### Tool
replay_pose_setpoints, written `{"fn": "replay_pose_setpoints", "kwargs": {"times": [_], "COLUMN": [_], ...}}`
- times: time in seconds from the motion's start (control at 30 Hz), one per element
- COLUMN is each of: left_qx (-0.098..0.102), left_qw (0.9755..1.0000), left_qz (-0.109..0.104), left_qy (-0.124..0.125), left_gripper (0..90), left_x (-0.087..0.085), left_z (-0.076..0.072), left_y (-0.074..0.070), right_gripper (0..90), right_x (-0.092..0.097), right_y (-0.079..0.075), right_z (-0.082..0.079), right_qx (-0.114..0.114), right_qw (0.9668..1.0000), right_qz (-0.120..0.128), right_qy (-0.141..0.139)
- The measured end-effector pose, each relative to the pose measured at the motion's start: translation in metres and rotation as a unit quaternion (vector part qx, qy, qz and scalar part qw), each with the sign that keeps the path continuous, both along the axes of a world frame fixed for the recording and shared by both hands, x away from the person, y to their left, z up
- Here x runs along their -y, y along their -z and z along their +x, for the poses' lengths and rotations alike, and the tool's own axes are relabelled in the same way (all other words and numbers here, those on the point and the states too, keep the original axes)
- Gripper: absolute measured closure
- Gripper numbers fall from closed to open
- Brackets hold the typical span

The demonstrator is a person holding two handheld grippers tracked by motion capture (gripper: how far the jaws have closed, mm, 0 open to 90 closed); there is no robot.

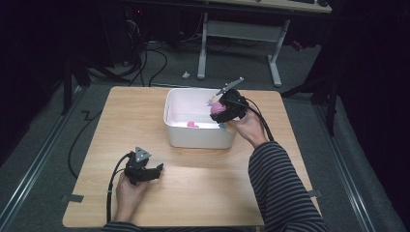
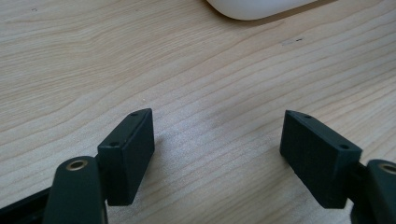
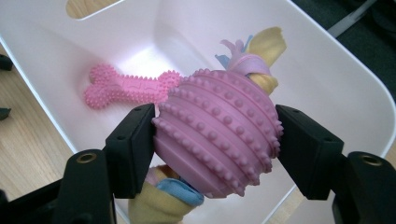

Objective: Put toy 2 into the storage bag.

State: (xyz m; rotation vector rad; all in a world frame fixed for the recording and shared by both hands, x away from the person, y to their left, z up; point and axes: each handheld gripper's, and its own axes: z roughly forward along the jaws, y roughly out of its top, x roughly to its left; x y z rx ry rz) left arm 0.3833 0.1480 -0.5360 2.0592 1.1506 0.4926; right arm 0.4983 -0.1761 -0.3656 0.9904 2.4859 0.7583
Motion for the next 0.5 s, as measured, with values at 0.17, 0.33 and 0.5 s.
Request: {"fn": "replay_pose_setpoints", "kwargs": {"times": [0.17, 0.33, 0.5], "left_qx": [0.000, 0.000, 0.000], "left_qw": [1.0000, 1.0000, 1.0000], "left_qz": [0.000, 0.000, 0.000], "left_qy": [0.000, 0.000, 0.000], "left_gripper": [26.6, 26.6, 26.6], "left_x": [0.0000, 0.0000, 0.0000], "left_z": [0.0000, 0.0000, 0.0000], "left_y": [0.0000, 0.0000, 0.0000], "right_gripper": [32.3, 32.1, 31.9], "right_x": [0.0000, 0.0005, 0.0018], "right_y": [0.0040, 0.0062, 0.0064], "right_z": [0.0011, 0.0016, 0.0009], "right_qx": [-0.018, -0.031, -0.035], "right_qw": [0.9998, 0.9994, 0.9992], "right_qz": [0.006, 0.009, 0.015], "right_qy": [-0.004, -0.013, -0.013]}}
